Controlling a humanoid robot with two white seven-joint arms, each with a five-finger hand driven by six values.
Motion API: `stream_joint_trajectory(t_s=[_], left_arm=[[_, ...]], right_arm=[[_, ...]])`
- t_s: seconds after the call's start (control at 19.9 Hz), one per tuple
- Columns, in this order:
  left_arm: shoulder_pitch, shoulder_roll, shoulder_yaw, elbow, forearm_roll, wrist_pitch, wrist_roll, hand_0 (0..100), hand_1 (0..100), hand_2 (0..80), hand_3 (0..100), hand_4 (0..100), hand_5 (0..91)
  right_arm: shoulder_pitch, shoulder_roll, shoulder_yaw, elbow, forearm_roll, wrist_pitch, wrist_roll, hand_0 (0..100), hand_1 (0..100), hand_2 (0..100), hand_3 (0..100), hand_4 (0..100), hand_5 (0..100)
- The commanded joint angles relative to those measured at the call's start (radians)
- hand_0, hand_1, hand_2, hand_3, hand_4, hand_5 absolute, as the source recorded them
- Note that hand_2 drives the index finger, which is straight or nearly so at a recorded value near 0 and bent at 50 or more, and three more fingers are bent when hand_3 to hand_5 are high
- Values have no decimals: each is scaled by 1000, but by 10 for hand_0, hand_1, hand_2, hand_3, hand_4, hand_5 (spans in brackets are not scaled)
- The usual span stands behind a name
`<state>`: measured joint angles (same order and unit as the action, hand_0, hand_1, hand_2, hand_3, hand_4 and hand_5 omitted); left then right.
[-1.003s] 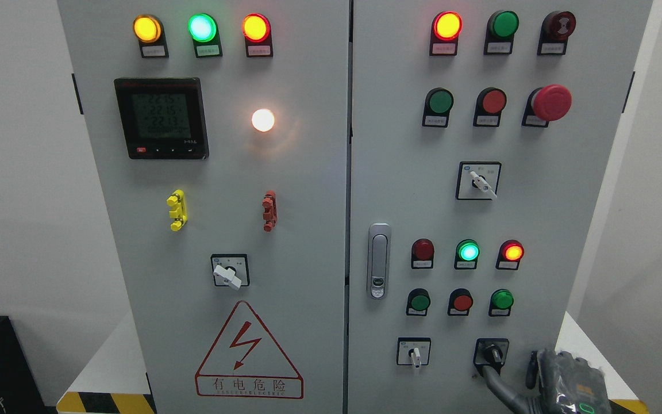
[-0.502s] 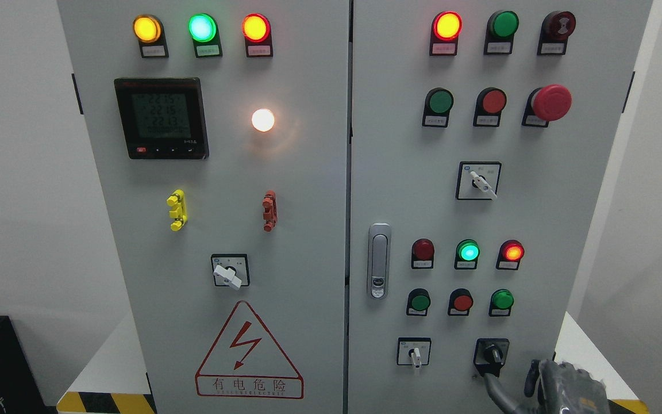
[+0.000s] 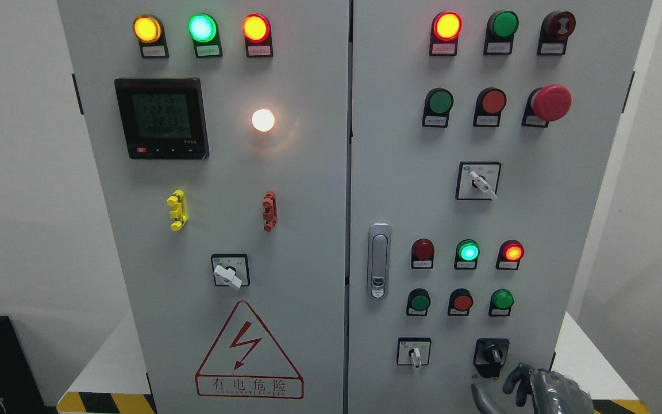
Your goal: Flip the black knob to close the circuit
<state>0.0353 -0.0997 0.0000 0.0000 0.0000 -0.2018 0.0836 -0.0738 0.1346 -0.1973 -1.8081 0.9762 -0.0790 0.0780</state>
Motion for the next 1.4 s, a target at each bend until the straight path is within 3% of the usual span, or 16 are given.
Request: stream_joint_trajectory(t_s=[0.0,0.1,0.35,0.45,0.55,0.65,0.85,1.35], left_arm=[[0,0,-20,21,-21,1,1,0,0,0,0,0,0],[0,0,-20,21,-21,1,-1,0,0,0,0,0,0],[0,0,-20,21,-21,1,1,0,0,0,0,0,0],[0,0,-20,21,-21,1,1,0,0,0,0,0,0],[0,0,-20,21,-21,1,1,0,0,0,0,0,0],[0,0,-20,21,-21,1,1,0,0,0,0,0,0],[0,0,-20,21,-21,1,1,0,0,0,0,0,0],[0,0,-20,21,-21,1,1,0,0,0,0,0,0]], right_arm=[[84,-1,52,-40,-272,-27,-32,0,91,391,668,561,424],[117,-3,50,-39,-370,-39,-32,0,86,341,629,525,388],[178,-7,48,-34,-726,-56,-11,0,67,178,356,308,179],[198,-7,45,-34,-835,-61,29,0,65,126,269,218,126],[219,-9,41,-36,-919,-62,81,0,62,76,194,135,2],[238,-9,39,-39,-978,-65,109,0,61,12,116,40,0],[256,-9,45,-37,-1025,-116,174,0,49,0,19,0,0],[262,-9,48,-37,-1039,-116,201,0,39,0,0,0,0]])
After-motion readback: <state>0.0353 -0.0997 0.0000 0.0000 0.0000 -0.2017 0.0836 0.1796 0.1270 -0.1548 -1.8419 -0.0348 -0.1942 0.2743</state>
